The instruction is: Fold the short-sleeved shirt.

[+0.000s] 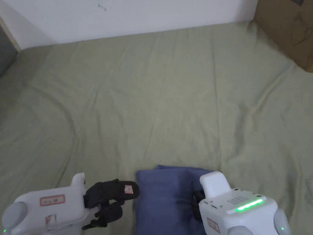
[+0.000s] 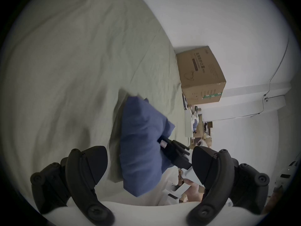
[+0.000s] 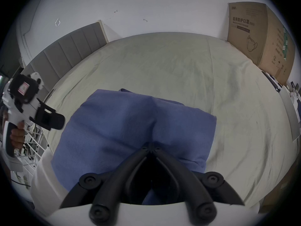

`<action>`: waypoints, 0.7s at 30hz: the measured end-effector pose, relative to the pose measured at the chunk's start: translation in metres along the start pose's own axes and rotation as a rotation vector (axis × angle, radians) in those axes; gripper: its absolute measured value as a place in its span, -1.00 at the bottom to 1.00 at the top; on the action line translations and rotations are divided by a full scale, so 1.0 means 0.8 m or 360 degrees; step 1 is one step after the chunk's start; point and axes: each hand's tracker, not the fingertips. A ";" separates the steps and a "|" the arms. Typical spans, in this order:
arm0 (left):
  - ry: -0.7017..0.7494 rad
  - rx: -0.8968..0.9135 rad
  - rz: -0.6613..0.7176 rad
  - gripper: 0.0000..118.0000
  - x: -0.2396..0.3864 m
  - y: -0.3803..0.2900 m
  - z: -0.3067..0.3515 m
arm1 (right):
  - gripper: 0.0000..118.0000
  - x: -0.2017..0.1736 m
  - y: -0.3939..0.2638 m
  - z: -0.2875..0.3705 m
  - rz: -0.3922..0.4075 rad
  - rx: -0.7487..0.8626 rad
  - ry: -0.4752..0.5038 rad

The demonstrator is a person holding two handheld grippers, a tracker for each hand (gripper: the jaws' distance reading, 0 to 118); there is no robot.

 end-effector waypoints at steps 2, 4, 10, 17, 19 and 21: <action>-0.0017 -0.0108 0.0034 0.81 -0.019 0.011 -0.026 | -1.00 -0.002 -0.002 0.000 0.0026 0.0007 -0.0010; -0.0067 -0.0223 0.0092 0.81 -0.032 0.016 -0.057 | -1.00 -0.005 -0.002 0.001 0.0032 0.0011 -0.0024; -0.0260 -0.0287 0.0128 0.61 -0.026 0.028 -0.111 | -1.00 -0.001 -0.003 0.000 -0.0025 0.0017 -0.0011; -0.0061 -0.0275 0.0082 -0.54 -0.014 0.026 -0.102 | -1.00 0.002 0.013 0.046 -0.0214 0.0268 -0.0102; 0.0036 -0.0287 -0.0054 -0.54 -0.005 0.027 -0.092 | -1.00 -0.006 0.026 0.075 -0.0196 0.0463 -0.0165; 0.0050 -0.0262 -0.0037 -0.54 0.001 0.029 -0.078 | -1.00 -0.015 0.037 0.099 -0.0190 0.0613 -0.0181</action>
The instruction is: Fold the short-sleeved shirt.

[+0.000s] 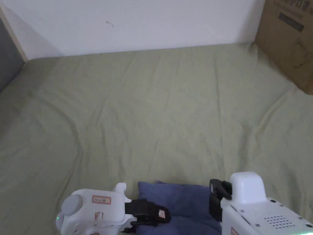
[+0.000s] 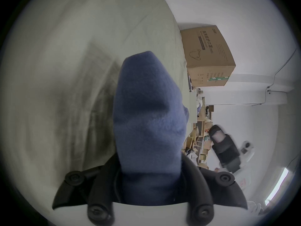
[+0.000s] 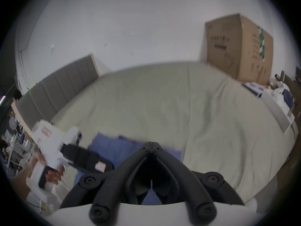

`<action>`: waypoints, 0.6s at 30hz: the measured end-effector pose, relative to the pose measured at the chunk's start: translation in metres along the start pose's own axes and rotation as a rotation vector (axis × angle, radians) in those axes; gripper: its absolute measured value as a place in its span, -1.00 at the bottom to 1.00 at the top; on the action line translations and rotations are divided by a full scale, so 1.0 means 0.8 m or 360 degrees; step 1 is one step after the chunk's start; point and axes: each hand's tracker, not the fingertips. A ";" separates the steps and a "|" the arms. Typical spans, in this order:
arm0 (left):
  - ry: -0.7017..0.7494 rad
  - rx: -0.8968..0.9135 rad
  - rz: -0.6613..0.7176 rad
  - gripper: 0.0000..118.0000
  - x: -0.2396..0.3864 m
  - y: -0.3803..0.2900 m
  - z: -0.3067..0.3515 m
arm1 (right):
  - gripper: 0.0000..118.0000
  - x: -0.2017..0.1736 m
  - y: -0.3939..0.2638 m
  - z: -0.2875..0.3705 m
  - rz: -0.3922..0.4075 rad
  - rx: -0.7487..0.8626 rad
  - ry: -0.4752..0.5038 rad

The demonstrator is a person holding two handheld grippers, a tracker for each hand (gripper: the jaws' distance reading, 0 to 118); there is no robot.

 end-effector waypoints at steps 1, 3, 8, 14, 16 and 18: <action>0.0023 0.0019 -0.0027 -0.54 0.002 0.001 0.012 | -1.00 -0.005 0.009 0.009 0.0019 0.0061 -0.0023; 0.0066 0.0074 -0.0050 -0.54 0.003 0.002 0.038 | -1.00 -0.016 0.024 0.022 0.0057 0.0142 -0.0024; 0.0285 0.0261 -0.0083 -0.54 -0.001 0.012 0.132 | -1.00 -0.034 0.041 0.037 0.0076 0.0233 -0.0007; 0.0777 0.0360 -0.0224 -0.54 -0.011 0.047 0.245 | -1.00 -0.039 0.038 0.036 0.0090 0.0197 -0.0004; 0.0957 0.0407 -0.0286 -0.54 -0.019 0.060 0.279 | -1.00 -0.037 0.034 0.032 0.0084 0.0158 -0.0013; 0.1213 0.0405 -0.0370 -0.54 -0.027 0.071 0.303 | -1.00 -0.037 0.031 0.026 0.0107 0.0098 -0.0037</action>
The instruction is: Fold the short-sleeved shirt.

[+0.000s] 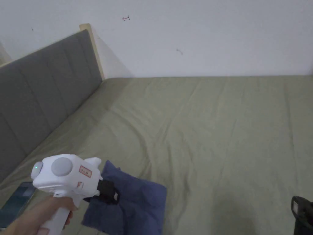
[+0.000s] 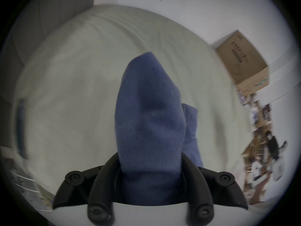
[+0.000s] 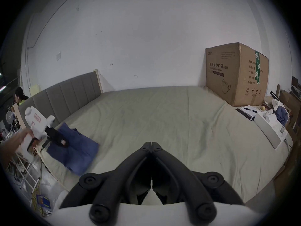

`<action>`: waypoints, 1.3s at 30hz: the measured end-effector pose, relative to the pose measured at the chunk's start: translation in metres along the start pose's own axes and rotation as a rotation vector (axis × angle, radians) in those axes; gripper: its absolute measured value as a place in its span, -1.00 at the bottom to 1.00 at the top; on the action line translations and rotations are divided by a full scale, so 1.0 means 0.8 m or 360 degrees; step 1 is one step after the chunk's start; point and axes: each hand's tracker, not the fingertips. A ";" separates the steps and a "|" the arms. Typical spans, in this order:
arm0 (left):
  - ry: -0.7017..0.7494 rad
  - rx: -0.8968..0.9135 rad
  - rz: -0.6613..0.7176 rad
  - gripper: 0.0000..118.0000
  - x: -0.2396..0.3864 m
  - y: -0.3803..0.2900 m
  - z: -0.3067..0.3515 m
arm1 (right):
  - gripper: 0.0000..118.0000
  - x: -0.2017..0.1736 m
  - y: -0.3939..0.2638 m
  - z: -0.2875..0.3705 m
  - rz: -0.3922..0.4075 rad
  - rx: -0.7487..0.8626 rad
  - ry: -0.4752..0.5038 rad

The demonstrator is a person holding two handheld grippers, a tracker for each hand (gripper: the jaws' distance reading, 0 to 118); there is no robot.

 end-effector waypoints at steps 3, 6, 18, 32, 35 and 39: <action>0.0225 -0.0067 -0.0125 -0.54 -0.034 0.017 0.004 | -1.00 0.000 -0.005 -0.007 0.0021 -0.0050 -0.0009; 0.0384 -0.0141 -0.0164 -0.55 -0.070 0.038 0.010 | -1.00 0.001 -0.009 -0.013 0.0021 -0.0086 -0.0023; 0.0746 -0.0015 -0.0233 0.93 -0.110 0.033 0.014 | -1.00 -0.007 -0.016 -0.034 0.0004 -0.0196 0.0013; 0.0355 0.0609 -0.0262 -1.00 0.106 -0.053 0.079 | -1.00 0.003 0.006 0.006 0.0020 -0.0059 0.0068; 0.0214 0.0704 -0.0314 -1.00 0.180 -0.091 0.079 | -1.00 0.012 0.016 0.023 -0.0001 0.0012 0.0055; 0.0210 0.0919 -0.0396 -1.00 0.273 -0.139 0.092 | -1.00 0.027 0.026 0.050 -0.0033 0.0090 0.0038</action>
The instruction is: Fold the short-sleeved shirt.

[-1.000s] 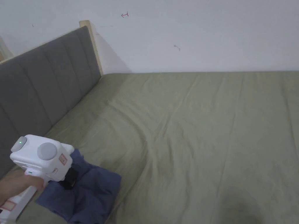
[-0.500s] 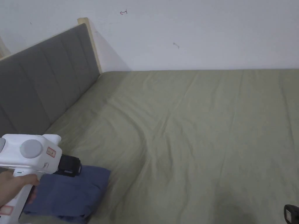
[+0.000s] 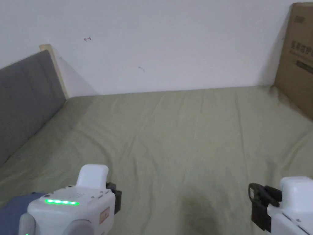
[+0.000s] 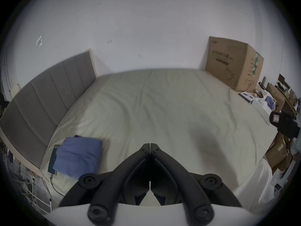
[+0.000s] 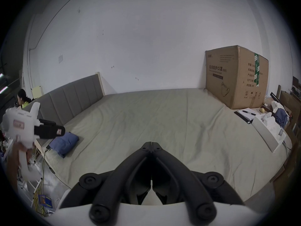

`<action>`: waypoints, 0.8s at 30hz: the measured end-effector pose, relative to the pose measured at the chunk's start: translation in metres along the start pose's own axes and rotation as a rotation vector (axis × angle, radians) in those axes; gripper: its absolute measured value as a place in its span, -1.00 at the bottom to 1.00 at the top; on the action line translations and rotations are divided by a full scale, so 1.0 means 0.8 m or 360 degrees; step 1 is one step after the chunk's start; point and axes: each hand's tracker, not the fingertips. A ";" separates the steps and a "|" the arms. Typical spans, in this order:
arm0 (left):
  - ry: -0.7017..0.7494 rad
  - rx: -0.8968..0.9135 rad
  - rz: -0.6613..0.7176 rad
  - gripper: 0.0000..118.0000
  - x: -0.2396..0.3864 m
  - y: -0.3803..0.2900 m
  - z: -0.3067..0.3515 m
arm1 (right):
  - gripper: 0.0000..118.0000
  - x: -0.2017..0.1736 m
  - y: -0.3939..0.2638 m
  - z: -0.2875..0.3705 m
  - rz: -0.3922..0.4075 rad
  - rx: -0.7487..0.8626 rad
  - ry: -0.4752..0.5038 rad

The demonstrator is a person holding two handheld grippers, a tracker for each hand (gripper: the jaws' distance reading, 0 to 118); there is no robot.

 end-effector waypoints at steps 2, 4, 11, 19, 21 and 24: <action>0.0035 0.0105 0.0034 -1.00 0.035 -0.001 0.019 | -1.00 0.007 0.004 0.013 -0.0021 0.0028 -0.0002; 0.0039 0.0247 0.0071 -1.00 0.068 -0.004 0.047 | -1.00 0.013 0.007 0.028 -0.0003 0.0076 -0.0013; 0.0215 0.0546 0.0001 -1.00 0.152 -0.008 0.105 | -1.00 0.031 0.022 0.072 0.0015 0.0204 -0.0047; 0.0239 0.0636 0.0052 -1.00 0.155 -0.003 0.141 | -1.00 0.043 0.029 0.101 0.0031 0.0342 -0.0095; 0.0247 0.0651 0.0068 -1.00 0.155 -0.002 0.150 | -1.00 0.040 0.029 0.110 0.0057 0.0382 -0.0110; 0.0265 0.0662 0.0054 -1.00 0.159 0.002 0.158 | -0.96 0.036 0.032 0.121 0.0093 0.0437 -0.0120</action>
